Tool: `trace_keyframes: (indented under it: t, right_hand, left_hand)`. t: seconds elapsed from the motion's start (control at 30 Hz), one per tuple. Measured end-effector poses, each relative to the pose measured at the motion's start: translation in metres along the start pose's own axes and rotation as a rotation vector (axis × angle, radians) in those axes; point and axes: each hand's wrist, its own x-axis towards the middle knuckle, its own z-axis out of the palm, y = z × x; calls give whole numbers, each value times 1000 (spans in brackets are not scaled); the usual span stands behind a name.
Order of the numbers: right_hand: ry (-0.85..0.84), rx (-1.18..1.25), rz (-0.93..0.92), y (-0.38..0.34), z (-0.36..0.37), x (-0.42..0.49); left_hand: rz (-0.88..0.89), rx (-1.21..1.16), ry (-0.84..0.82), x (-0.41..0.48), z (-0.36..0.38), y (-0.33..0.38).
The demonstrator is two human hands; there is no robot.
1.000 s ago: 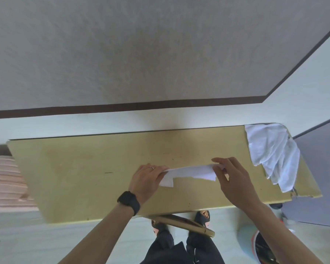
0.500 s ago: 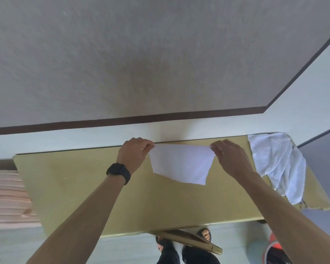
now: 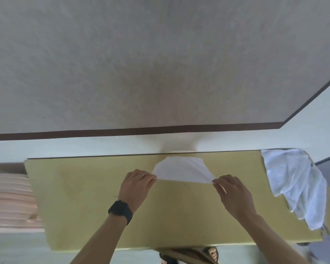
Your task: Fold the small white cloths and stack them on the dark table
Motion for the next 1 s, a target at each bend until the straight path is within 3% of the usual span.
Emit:
trace_keyframes:
  t: [0.27, 0.47, 0.53, 0.6, 0.77, 1.0]
  right_hand:
    - [-458, -20, 169, 14, 58, -121]
    - [-669, -27, 259, 16, 66, -171]
    - [-671, 22, 284, 19, 70, -167]
    - [-624, 106, 324, 20, 75, -151]
    - [-389, 388, 520, 19, 87, -83]
    - [-238, 531, 677, 27, 124, -28]
  left_hand:
    - [-58, -22, -362, -135, 62, 20]
    - [-74, -54, -551, -184, 73, 32]
    - [-129, -71, -558, -179, 72, 31]
    - [-291, -170, -538, -162, 75, 29]
    - [-649, -482, -434, -98, 88, 13]
    - [-818, -609, -352, -48, 130, -16]
